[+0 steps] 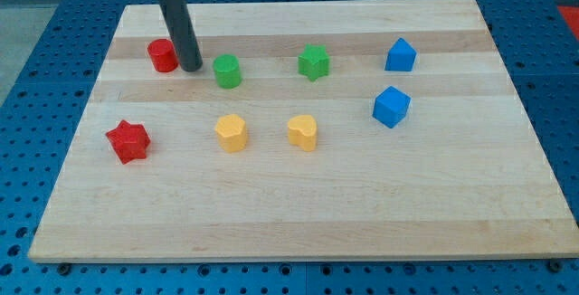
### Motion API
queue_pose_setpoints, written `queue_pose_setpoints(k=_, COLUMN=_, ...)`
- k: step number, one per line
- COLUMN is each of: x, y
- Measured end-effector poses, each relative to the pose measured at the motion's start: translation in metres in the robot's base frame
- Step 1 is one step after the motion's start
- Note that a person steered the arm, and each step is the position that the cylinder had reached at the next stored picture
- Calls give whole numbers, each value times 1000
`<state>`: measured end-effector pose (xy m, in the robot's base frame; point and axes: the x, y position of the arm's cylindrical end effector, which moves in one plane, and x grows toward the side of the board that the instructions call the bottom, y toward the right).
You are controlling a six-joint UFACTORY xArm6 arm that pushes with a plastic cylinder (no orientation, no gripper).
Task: Keep red circle on top left to green circle
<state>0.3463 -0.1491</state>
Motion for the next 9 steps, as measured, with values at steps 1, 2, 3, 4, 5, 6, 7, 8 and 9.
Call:
queue_pose_setpoints(k=1, x=11, y=53)
queue_pose_setpoints(k=2, x=11, y=89)
queue_pose_setpoints(k=3, x=8, y=52)
queue_pose_setpoints(k=4, x=-31, y=9)
queue_pose_setpoints(k=5, x=-81, y=3)
queue_pose_setpoints(k=6, x=-91, y=-46)
queue_pose_setpoints(k=7, x=-76, y=-122)
queue_pose_setpoints(k=8, x=-53, y=-138)
queue_pose_setpoints(k=9, x=-37, y=-127)
